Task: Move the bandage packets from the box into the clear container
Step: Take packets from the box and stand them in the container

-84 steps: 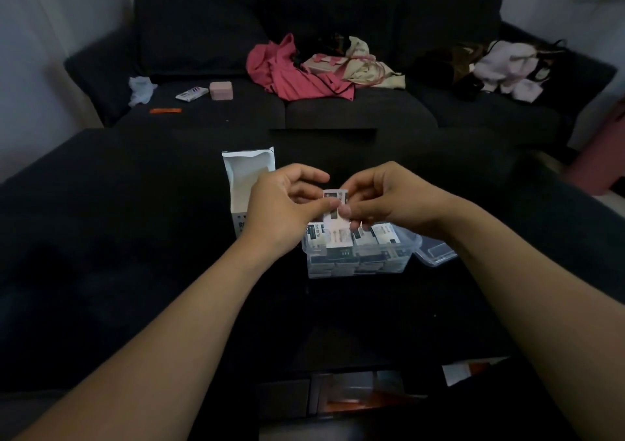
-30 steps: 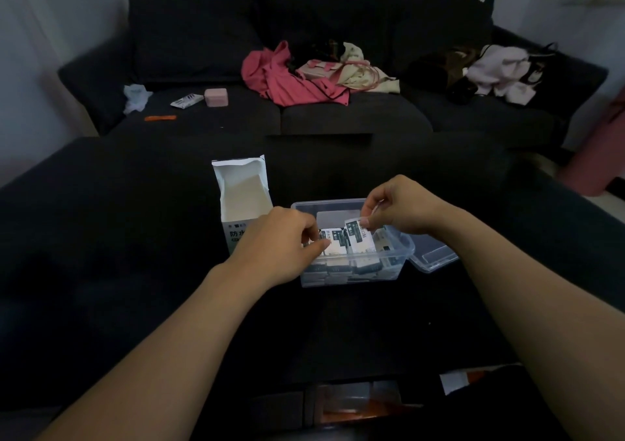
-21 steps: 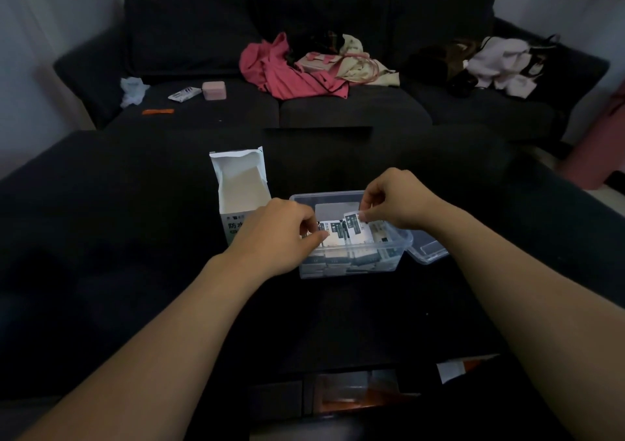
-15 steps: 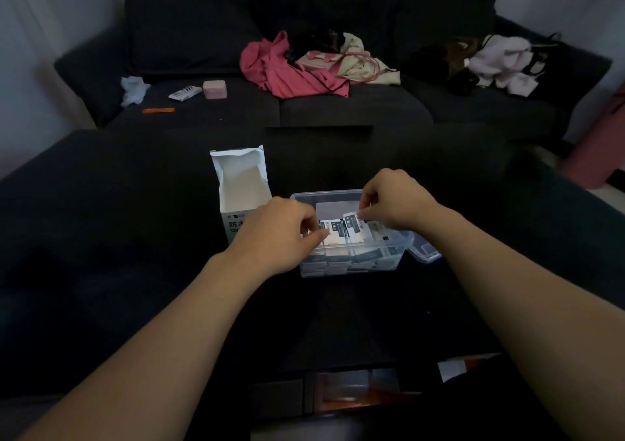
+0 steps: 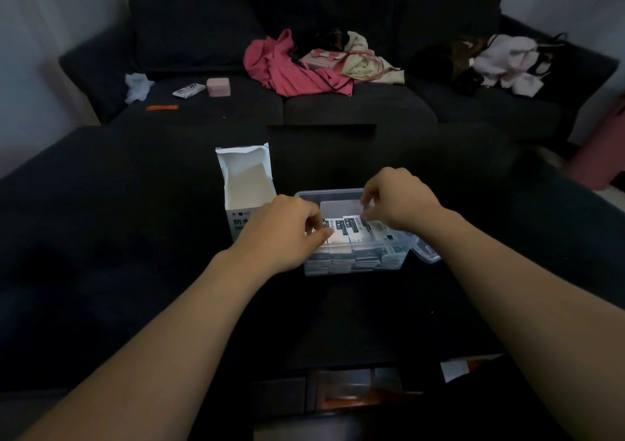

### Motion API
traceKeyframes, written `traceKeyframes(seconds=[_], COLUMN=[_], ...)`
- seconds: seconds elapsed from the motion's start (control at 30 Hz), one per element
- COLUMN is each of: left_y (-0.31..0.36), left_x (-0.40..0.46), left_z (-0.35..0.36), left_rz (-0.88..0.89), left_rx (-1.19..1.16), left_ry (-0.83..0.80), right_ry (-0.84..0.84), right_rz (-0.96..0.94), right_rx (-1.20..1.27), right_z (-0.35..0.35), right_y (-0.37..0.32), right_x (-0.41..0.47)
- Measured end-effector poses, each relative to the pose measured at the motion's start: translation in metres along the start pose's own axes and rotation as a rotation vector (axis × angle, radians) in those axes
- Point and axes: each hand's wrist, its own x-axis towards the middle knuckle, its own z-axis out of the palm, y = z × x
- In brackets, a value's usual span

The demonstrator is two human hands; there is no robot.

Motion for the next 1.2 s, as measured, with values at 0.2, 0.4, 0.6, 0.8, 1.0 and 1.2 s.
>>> traceKeyframes(seconds=[0.2,0.4,0.6,0.8,1.0,1.2], left_y=[0.0,0.002,0.002,0.001,0.001,-0.001], left_x=[0.0,-0.002,-0.001,-0.001,0.0,0.0], left_z=[0.0,-0.001,0.0,0.0,0.0,0.002], left_rz=[-0.007,0.003,-0.002,-0.001,0.003,0.002], left_rx=[-0.002,-0.002,-0.007,-0.003,-0.003,-0.001], left_ry=[0.002,0.005,0.0,0.0,0.003,0.008], right_ry=[-0.15,-0.112,-0.133,-0.148,-0.144,-0.269], right_rz=[-0.177,-0.178,-0.131,-0.114,-0.111,-0.19], right_rx=[-0.004,-0.099,-0.232,-0.194,-0.118,-0.107], right_z=[-0.004,-0.004,-0.001,0.0,-0.004,-0.002], right_y=[-0.004,-0.005,-0.004,0.002,0.006,-0.003], right_x=[-0.009,-0.008,-0.005,0.002,0.007,0.005])
